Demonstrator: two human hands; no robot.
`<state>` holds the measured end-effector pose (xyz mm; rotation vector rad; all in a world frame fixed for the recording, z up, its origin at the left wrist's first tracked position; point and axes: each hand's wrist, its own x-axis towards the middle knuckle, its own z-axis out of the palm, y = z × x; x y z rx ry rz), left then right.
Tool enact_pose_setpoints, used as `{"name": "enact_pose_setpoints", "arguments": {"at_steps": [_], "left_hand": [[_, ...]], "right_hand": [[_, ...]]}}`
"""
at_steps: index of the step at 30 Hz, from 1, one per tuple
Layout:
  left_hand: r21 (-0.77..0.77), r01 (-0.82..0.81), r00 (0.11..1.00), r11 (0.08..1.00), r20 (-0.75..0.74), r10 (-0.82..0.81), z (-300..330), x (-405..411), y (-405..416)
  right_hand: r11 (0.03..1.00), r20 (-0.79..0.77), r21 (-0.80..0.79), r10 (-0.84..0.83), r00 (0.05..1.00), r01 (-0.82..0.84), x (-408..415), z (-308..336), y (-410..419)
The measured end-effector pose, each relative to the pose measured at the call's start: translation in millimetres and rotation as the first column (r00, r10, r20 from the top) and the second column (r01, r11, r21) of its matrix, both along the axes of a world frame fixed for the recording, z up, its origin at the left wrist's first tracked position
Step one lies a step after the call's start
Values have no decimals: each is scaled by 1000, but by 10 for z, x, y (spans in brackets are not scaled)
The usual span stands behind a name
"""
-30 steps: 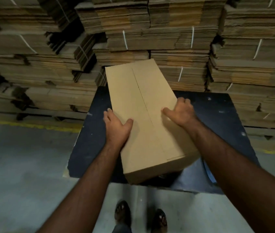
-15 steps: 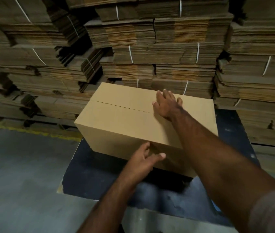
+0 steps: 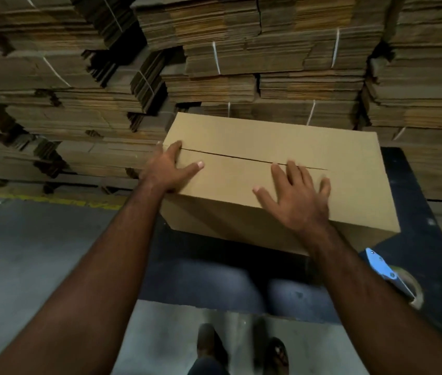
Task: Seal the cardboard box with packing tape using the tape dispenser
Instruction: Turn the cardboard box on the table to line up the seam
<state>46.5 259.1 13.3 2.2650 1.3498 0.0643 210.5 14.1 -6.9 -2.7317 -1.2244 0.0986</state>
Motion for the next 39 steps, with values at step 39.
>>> {"name": "enact_pose_setpoints", "arguments": {"at_steps": [39], "left_hand": [[288,416,901,863,-263,-346,-207,707,-1554]], "right_hand": [[979,35,-117,-162,986,165,792,-1,-1271]]}}
